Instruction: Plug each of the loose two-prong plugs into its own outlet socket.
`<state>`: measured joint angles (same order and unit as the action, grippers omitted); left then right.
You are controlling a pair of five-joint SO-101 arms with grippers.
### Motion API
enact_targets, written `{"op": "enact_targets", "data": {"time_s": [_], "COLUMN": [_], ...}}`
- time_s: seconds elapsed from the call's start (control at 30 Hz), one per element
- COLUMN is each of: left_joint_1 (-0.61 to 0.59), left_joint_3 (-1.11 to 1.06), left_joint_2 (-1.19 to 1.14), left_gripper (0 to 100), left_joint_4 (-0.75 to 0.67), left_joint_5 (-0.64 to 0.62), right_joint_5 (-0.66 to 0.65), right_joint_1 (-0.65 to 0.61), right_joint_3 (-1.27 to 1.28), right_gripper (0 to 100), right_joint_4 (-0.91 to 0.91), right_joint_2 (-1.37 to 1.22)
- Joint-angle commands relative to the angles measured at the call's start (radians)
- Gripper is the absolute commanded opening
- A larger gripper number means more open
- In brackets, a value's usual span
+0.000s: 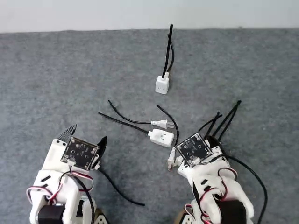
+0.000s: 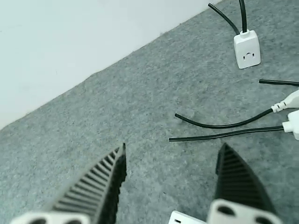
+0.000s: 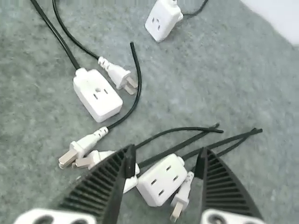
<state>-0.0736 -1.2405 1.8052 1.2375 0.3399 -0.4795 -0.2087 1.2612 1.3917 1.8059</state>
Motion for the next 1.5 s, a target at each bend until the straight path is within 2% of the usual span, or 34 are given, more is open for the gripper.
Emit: {"op": "enact_targets", "data": {"time_s": [0.0,0.23,0.47,0.57,0.73,0.97,1.3,1.47], "left_joint_1": [-0.003,-0.003,-0.112,-0.112,-0.109,-0.021,-0.009,0.054], "left_joint_3": [-0.007,-0.030,-0.025,-0.002,0.154,0.325,0.351,0.352], "left_joint_2": [0.015,0.014,-0.021,-0.172,-0.565,-0.985,-1.263,-1.358], "left_gripper": [29,29,30,30,30,30,30,30], "left_joint_4": [-0.051,-0.061,-0.218,-0.285,-0.379,-0.459,-0.569,-0.612], "left_joint_5": [-0.020,-0.043,-0.038,-0.037,-0.044,-0.091,-0.091,-0.081], "right_joint_5": [-0.009,-0.008,-0.003,-0.003,-0.006,-0.008,-0.008,-0.008], "right_joint_1": [0.004,0.008,0.005,0.004,0.008,0.007,0.005,0.005], "right_joint_3": [0.031,0.241,0.423,0.423,0.423,0.423,0.423,0.423], "right_gripper": [21.0,21.0,21.0,21.1,21.0,21.0,21.0,21.0], "right_joint_4": [-0.024,-0.110,-0.214,-0.219,-0.209,-0.209,-0.209,-0.209], "right_joint_2": [0.002,0.002,0.002,0.002,-0.002,-0.002,-0.002,-0.002]}}
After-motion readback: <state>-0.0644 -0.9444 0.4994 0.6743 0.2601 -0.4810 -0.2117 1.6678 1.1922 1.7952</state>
